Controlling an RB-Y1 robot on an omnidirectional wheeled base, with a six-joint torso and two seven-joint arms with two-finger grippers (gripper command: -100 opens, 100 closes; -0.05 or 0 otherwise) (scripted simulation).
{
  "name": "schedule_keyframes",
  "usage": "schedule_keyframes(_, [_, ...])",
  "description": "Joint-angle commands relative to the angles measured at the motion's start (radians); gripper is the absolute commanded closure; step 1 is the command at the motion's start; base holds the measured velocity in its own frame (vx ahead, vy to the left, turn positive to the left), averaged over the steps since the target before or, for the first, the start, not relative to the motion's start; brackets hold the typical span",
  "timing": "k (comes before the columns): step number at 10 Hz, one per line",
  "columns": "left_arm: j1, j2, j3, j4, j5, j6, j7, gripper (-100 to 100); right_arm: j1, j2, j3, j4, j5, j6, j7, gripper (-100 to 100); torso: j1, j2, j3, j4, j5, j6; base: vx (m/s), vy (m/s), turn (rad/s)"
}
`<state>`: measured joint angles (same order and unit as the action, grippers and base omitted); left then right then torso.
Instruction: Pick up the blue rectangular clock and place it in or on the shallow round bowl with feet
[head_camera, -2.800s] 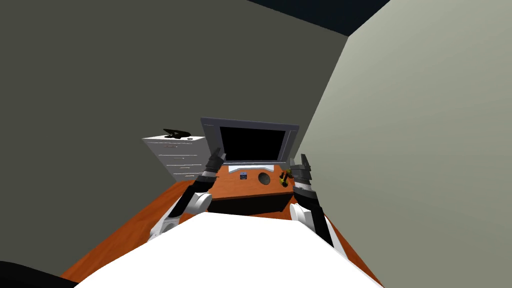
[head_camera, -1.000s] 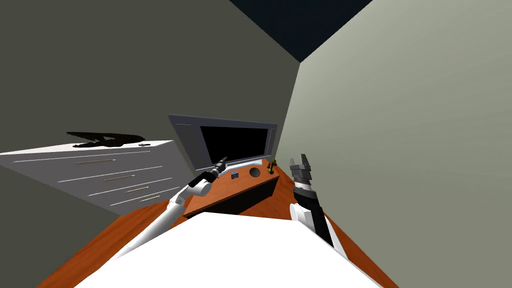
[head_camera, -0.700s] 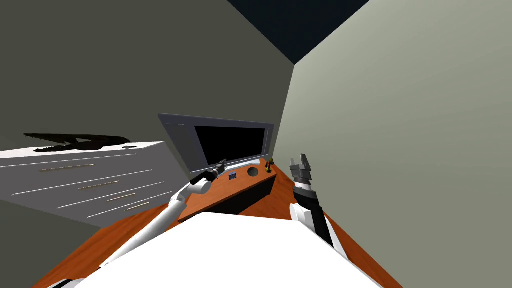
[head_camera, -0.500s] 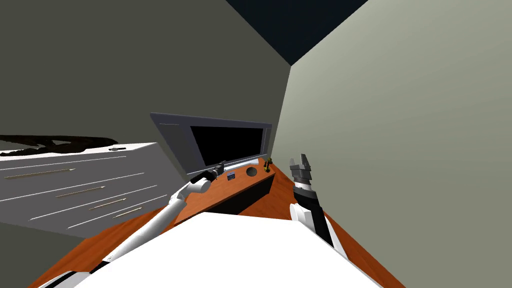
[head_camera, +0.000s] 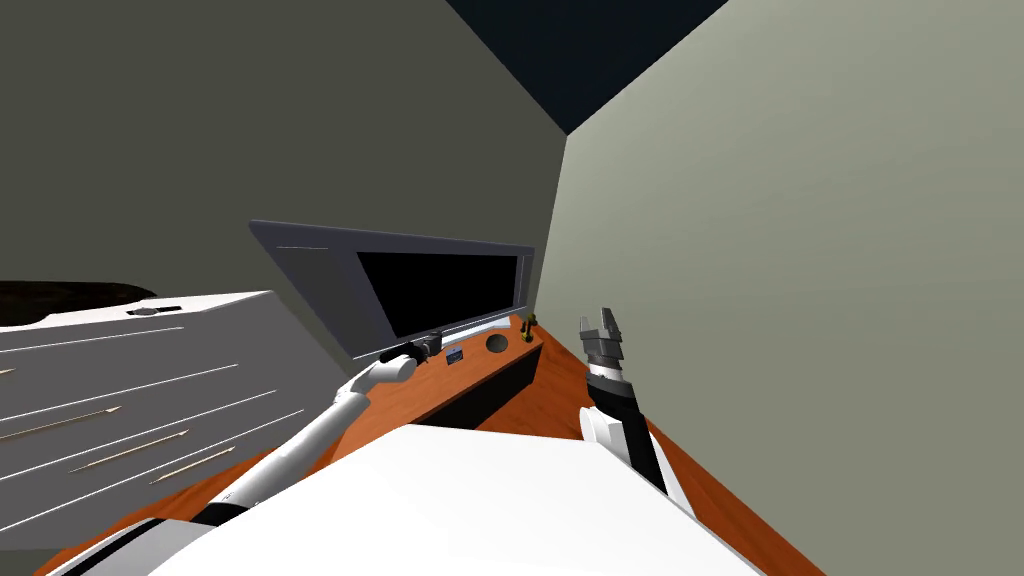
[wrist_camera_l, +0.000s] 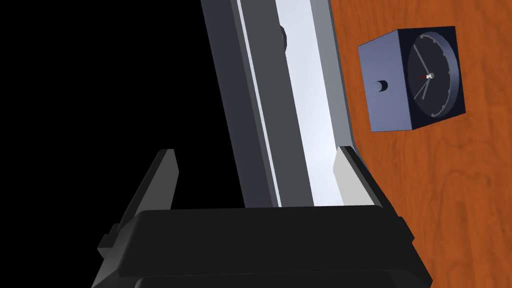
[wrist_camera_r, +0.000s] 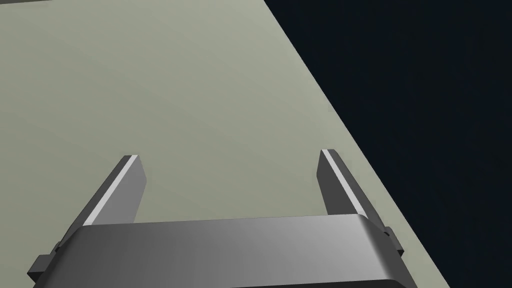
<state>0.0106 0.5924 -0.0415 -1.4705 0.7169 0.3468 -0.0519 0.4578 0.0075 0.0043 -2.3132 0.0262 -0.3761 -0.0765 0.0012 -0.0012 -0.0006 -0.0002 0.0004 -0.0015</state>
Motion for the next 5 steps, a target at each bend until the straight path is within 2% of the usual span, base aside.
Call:
schedule_keyframes(1, [-0.04, 0.022, -0.003, 0.05, 0.031, 0.05, 0.017, -100, 0.0, 0.0, 0.0, 0.0, 0.0, 0.0, 0.0, 0, 0.0, 0.0, 0.0, 0.0, 0.0, 0.0, 0.001, -0.002, -0.258])
schedule_keyframes(2, [-0.04, 0.022, -0.003, 0.079, 0.031, 0.056, 0.017, -100, 0.0, 0.0, 0.0, 0.0, 0.0, 0.0, 0.0, 0, -0.001, 0.0, 0.0, 0.0, 0.0, 0.001, 0.002, 0.006, -0.15])
schedule_keyframes(3, [-0.04, 0.022, -0.003, 0.1, 0.031, 0.056, 0.017, -100, 0.0, 0.0, 0.0, 0.0, 0.0, 0.0, 0.0, 0, 0.0, 0.0, 0.0, 0.0, 0.0, 0.0, 0.002, 0.004, 0.014])
schedule_keyframes(4, [-0.066, 0.043, -0.004, 0.135, 0.059, 0.097, 0.036, -100, 0.0, 0.0, 0.0, 0.0, 0.0, 0.0, 0.0, 0, 0.0, 0.0, 0.0, 0.0, 0.0, 0.0, 0.003, -0.004, -0.281])
schedule_keyframes(5, [-0.066, 0.043, -0.004, 0.159, 0.059, 0.107, 0.036, -100, 0.0, 0.0, 0.0, 0.0, 0.0, 0.0, 0.0, 0, -0.001, -0.001, 0.0, 0.0, 0.0, 0.001, 0.004, 0.006, -0.17])
